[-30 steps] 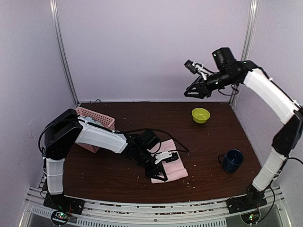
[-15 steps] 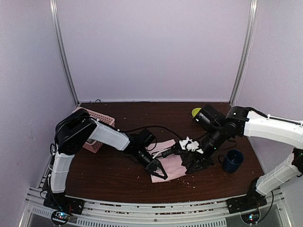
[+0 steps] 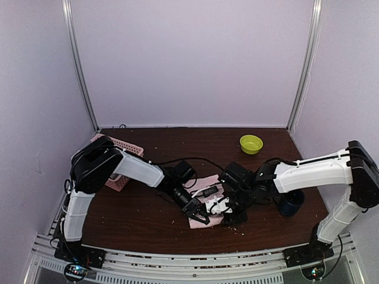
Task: Roll the towels
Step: Roll the towel at the center of the board.
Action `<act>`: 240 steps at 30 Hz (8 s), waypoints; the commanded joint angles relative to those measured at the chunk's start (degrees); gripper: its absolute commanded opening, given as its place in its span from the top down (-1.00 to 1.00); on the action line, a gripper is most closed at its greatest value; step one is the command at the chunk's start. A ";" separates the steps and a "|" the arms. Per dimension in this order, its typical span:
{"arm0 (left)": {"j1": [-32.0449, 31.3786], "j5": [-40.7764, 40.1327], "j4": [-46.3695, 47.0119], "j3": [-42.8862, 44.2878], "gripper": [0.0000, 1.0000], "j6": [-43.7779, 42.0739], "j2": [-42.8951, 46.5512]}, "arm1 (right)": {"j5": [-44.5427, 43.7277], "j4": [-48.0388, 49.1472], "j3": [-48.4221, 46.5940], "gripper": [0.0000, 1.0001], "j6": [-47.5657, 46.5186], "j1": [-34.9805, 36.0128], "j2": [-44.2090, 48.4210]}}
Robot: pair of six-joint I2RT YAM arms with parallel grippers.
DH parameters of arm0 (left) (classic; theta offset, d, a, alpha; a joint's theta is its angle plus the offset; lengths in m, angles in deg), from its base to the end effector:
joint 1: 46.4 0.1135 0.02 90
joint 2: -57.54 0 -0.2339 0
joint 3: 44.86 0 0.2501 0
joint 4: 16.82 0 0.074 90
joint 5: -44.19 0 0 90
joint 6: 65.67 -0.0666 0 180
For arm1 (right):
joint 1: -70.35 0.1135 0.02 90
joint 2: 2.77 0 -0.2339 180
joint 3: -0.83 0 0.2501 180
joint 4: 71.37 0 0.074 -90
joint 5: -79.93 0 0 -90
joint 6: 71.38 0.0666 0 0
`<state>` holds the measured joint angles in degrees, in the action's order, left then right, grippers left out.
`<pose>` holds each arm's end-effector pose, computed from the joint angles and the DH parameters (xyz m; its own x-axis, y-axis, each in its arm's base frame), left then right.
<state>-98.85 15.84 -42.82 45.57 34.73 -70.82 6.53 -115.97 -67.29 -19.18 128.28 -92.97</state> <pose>0.2027 -0.3599 0.0483 -0.6490 0.7036 -0.2895 0.5033 0.1116 -0.8569 0.1470 0.2704 0.1268 0.1493 -0.8680 -0.4736 -0.9880 -0.1506 -0.0353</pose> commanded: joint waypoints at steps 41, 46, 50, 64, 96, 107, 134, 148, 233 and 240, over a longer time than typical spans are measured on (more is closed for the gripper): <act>-19.72 -68.80 11.27 -15.00 -0.10 -35.41 26.76 | 29.83 -44.04 -40.99 0.89 -6.41 -19.88 -46.28; -19.71 -69.71 11.41 -11.98 -0.11 -37.84 19.82 | 29.88 -43.53 -40.60 0.88 -6.32 -19.88 -46.57; -19.71 -73.43 11.25 -11.81 -0.11 -38.65 16.92 | 29.94 -43.37 -40.60 0.88 -6.23 -19.88 -46.66; -19.72 -77.11 8.16 -10.54 0.56 -39.51 11.23 | 33.13 -46.25 -41.99 0.70 -9.17 -19.94 -44.20; -9.23 -20.08 -18.55 3.17 0.82 -13.67 1.76 | 15.36 -22.19 -51.13 0.04 18.10 -31.72 -10.40; -4.19 -5.81 -16.82 6.45 0.82 -6.70 -7.06 | 40.75 -20.15 -24.93 -0.12 4.71 -25.22 16.01; -2.66 -6.96 -13.73 4.46 0.73 -4.67 -7.70 | -15.13 9.31 6.16 -0.16 4.32 9.57 2.59; 1.40 -22.01 -8.76 -4.12 0.24 -5.54 13.14 | -0.49 -0.20 1.00 0.67 4.80 5.54 -1.78; -15.20 -36.71 -24.65 5.61 0.80 -18.25 5.12 | 23.74 -32.01 -64.82 0.24 17.82 -38.58 -16.18; -8.98 -22.40 -30.76 14.46 0.81 -14.05 -4.04 | 41.49 -38.45 -47.59 0.07 0.27 -34.25 4.34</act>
<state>-108.05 -11.46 -65.57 61.86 18.29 -69.31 40.17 -148.73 -119.07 -12.38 92.24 -87.72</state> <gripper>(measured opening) 0.175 0.463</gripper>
